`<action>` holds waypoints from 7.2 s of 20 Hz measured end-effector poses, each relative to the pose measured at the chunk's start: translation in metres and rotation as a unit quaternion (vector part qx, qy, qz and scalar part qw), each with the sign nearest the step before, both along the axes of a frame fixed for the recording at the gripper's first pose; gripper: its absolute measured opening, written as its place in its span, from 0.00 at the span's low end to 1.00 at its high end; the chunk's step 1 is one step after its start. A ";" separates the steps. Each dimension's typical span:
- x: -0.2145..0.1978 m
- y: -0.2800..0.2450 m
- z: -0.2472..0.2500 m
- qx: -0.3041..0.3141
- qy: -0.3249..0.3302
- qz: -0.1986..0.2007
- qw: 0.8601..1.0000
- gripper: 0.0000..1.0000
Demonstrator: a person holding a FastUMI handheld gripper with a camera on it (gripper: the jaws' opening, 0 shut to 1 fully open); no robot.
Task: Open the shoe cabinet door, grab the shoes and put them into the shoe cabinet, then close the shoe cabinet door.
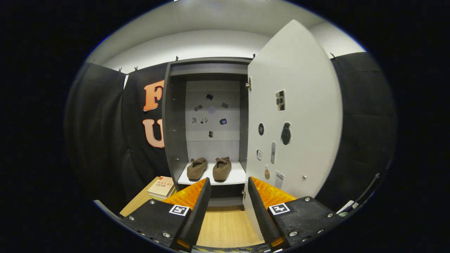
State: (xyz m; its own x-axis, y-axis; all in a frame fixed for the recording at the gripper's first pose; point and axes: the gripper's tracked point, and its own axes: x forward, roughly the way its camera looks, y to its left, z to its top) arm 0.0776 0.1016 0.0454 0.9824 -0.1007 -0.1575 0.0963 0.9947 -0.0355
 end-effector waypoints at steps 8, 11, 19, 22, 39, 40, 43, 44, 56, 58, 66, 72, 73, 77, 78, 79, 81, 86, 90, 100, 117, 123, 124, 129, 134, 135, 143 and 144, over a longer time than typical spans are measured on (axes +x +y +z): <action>-0.065 -0.093 -0.001 0.002 0.000 -0.087 0.996 0.70; -0.074 -0.121 -0.005 0.011 0.004 -0.105 0.994 0.70; -0.053 -0.169 -0.025 0.031 0.022 -0.122 0.992 0.72; -0.039 -0.175 -0.029 0.039 0.022 -0.115 0.992 0.73; -0.022 -0.152 -0.038 0.020 0.003 -0.081 0.996 0.73; -0.021 -0.143 -0.039 0.021 0.003 -0.071 0.997 0.73; -0.017 -0.114 -0.040 0.031 0.002 -0.029 0.999 0.73; -0.014 -0.105 -0.040 0.032 0.001 -0.017 0.999 0.73; 0.014 -0.023 -0.039 0.048 -0.009 0.090 0.995 0.73; 0.019 -0.017 -0.041 0.046 -0.007 0.098 0.994 0.73; 0.040 0.023 -0.047 0.064 -0.005 0.143 0.988 0.74; 0.064 0.056 -0.052 0.062 -0.001 0.170 0.984 0.75; 0.066 0.055 -0.052 0.061 0.000 0.173 0.983 0.75; 0.090 0.088 -0.057 0.070 0.006 0.192 0.979 0.79; 0.095 0.097 -0.057 0.069 0.008 0.196 0.978 0.81; 0.100 0.104 -0.057 0.065 0.008 0.201 0.977 0.81; 0.112 0.117 -0.055 0.054 0.006 0.204 0.977 0.81; 0.134 0.142 -0.054 0.035 0.001 0.205 0.978 0.81; 0.155 0.154 -0.056 0.035 0.000 0.207 0.978 0.81; 0.183 0.179 -0.059 0.029 -0.016 0.207 0.978 0.81; 0.200 0.182 -0.067 0.003 -0.029 0.143 0.989 0.86; 0.205 0.181 -0.071 0.004 -0.028 0.128 0.991 0.87; 0.205 0.180 -0.071 0.004 -0.027 0.125 0.992 0.87; 0.206 0.179 -0.069 0.006 -0.031 0.119 0.992 0.87; 0.199 0.181 -0.061 0.037 -0.035 0.116 0.992 0.89; 0.197 0.181 -0.059 0.039 -0.037 0.116 0.992 0.90; 0.102 0.131 -0.041 0.006 -0.056 0.079 0.995 0.90; 0.089 0.124 -0.038 0.004 -0.058 0.072 0.996 0.90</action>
State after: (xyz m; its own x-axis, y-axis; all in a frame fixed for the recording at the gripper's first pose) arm 0.1665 0.2261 0.0077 0.9981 0.0437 -0.0426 -0.0447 0.9987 -0.0249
